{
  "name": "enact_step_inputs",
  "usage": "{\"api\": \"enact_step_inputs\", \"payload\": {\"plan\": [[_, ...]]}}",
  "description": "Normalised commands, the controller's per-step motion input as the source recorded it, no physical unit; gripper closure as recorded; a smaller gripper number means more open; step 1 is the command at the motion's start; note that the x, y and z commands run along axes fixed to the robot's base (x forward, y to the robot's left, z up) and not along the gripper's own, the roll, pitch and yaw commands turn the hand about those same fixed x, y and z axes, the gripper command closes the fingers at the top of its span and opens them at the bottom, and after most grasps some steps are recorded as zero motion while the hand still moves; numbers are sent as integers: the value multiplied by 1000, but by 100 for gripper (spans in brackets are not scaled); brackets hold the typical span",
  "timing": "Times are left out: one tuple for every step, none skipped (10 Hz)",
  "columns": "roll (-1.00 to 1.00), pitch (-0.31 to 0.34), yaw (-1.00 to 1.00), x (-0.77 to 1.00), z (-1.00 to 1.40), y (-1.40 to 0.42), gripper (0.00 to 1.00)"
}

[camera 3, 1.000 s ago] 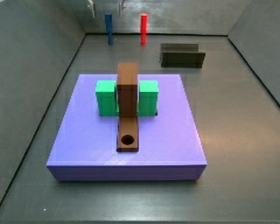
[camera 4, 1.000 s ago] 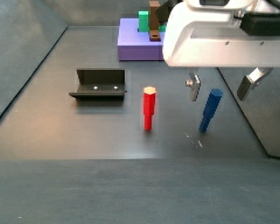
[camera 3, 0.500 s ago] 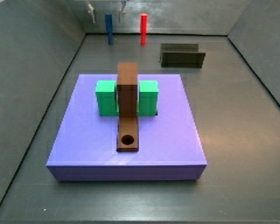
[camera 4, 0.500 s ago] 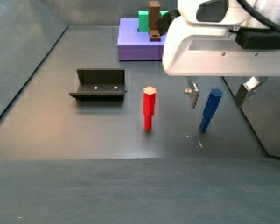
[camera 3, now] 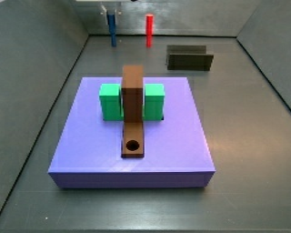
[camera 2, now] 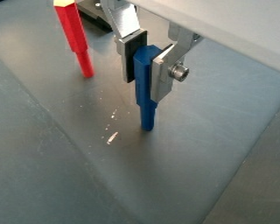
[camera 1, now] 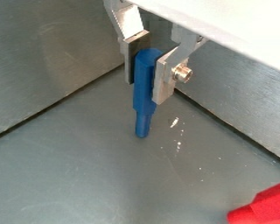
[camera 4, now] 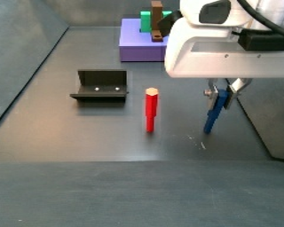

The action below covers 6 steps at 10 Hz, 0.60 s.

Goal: Pick up the blue object. Move up. Move to above the board. Insert the blue object.
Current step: Pick up the blue object.

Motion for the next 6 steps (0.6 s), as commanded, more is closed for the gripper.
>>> {"api": "enact_step_inputs", "payload": {"plan": [[0, 0, 0, 0, 0, 0, 100], [0, 0, 0, 0, 0, 0, 100], [0, 0, 0, 0, 0, 0, 100], [0, 0, 0, 0, 0, 0, 100], [0, 0, 0, 0, 0, 0, 100], [0, 0, 0, 0, 0, 0, 100]]}}
